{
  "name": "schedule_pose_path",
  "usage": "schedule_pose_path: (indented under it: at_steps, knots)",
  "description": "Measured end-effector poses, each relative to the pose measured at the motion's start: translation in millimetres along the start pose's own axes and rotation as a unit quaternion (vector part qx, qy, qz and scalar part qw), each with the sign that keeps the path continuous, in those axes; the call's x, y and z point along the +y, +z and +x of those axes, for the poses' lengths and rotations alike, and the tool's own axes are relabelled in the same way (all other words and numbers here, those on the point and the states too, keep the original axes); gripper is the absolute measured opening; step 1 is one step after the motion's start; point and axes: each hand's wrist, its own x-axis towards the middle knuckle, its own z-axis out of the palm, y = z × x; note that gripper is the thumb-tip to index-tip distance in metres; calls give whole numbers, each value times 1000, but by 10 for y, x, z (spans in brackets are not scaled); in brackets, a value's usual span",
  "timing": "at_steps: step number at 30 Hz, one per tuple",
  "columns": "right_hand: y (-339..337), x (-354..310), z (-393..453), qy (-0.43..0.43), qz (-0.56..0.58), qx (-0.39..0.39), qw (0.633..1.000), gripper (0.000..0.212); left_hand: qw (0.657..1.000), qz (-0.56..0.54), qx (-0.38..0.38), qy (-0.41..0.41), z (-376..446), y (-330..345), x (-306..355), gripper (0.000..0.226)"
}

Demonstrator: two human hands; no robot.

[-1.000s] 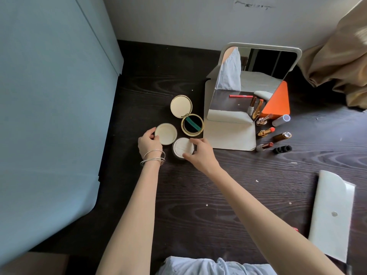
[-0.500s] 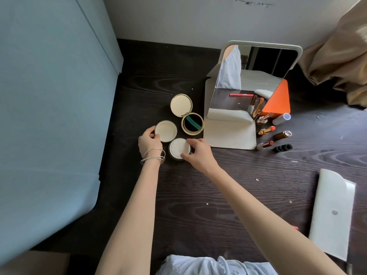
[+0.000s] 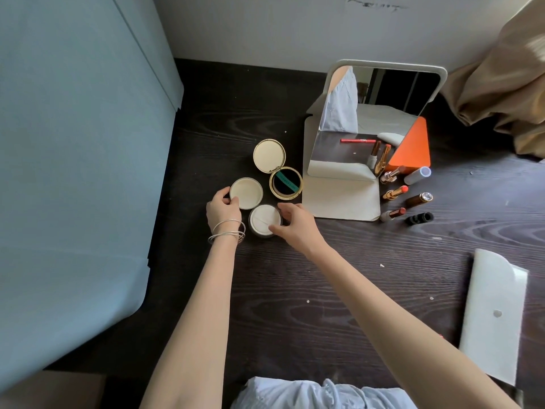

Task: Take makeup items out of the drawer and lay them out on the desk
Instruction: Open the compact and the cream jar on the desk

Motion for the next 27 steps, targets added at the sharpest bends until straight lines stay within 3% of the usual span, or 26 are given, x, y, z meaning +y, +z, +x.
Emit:
schedule_pose_path:
  at_steps: [8,12,15,19,27]
  knots:
    - [-162,-4,-155,-38,85,43,995,64,998,-24,-45,-40,-262,-102,59,55]
    - [-308,99,-374,-55,138,78,986,65,998,-2,-47,49,-613,-158,103,49]
    - [-447,256,-581,-59,172,105,978,65,990,-27,-104,93,-923,-108,150,46]
    - [-666,537,-892,-53,187,144,970,63,975,-54,-182,119,-1332,104,202,44]
    - [-1122,1314,-1560,-15,250,240,938,56,944,-6,-284,167,-2037,722,179,36]
